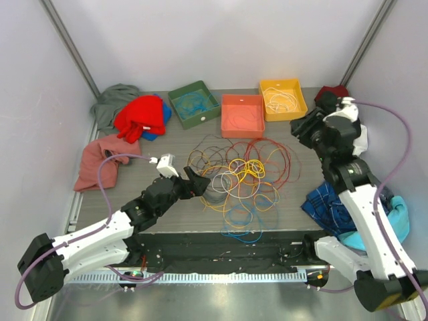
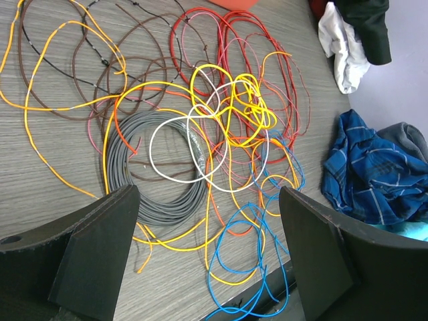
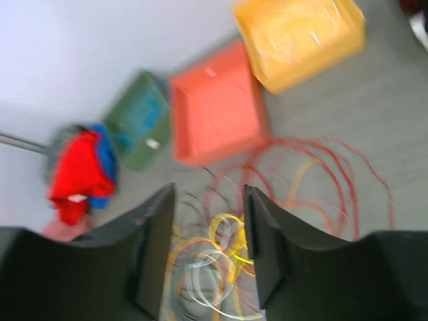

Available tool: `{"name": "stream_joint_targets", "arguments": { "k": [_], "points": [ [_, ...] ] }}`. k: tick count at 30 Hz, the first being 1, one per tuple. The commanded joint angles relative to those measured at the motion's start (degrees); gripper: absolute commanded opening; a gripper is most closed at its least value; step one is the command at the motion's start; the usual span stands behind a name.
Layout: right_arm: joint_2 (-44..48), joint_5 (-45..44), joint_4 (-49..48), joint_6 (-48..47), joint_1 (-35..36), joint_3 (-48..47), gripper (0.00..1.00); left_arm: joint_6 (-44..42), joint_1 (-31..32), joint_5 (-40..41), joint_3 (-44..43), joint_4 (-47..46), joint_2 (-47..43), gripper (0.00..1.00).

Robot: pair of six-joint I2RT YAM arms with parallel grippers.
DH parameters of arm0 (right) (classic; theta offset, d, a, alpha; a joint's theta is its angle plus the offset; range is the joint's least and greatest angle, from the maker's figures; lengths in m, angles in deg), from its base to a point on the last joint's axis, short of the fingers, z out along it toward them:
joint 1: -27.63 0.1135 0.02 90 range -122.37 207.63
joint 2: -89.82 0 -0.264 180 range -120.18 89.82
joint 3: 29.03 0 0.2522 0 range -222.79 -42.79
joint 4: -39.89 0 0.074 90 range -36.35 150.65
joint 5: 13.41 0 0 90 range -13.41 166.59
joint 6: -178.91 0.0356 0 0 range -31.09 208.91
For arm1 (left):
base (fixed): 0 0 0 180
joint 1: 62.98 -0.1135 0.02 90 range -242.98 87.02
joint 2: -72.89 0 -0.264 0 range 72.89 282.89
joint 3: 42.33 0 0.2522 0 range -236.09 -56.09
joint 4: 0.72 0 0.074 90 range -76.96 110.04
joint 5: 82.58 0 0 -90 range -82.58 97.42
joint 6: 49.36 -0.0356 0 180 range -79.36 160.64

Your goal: Untangle the cables

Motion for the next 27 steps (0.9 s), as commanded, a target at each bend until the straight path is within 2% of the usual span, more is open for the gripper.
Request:
{"name": "stream_joint_targets", "arguments": {
  "k": [1, 7, 13, 20, 27],
  "points": [
    [-6.74, -2.81, 3.06, 0.24, -0.01, 8.19, 0.55, 0.21, 0.18, 0.82, -0.92, -2.0, -1.39, 0.9],
    [-16.58, -4.65, -2.21, 1.12, -1.68, 14.53, 0.57, 0.65, 0.27, 1.0, 1.01, -0.94, -3.68, 0.9],
    [-27.3, -6.41, -7.22, 1.13, -3.61, 15.51, 0.52, 2.59, 0.27, 0.91, 3.38, 0.55, -6.58, 0.9],
    [-34.6, -8.53, -10.13, 0.51, -4.49, 14.19, 0.46, 1.71, 0.27, 2.75, 4.96, 2.49, -10.8, 0.91],
    [-38.74, -8.7, -12.33, 0.25, -5.28, 14.98, 0.42, 2.23, 0.27, 2.23, 5.32, 2.57, -10.71, 0.91]
  ]
}}
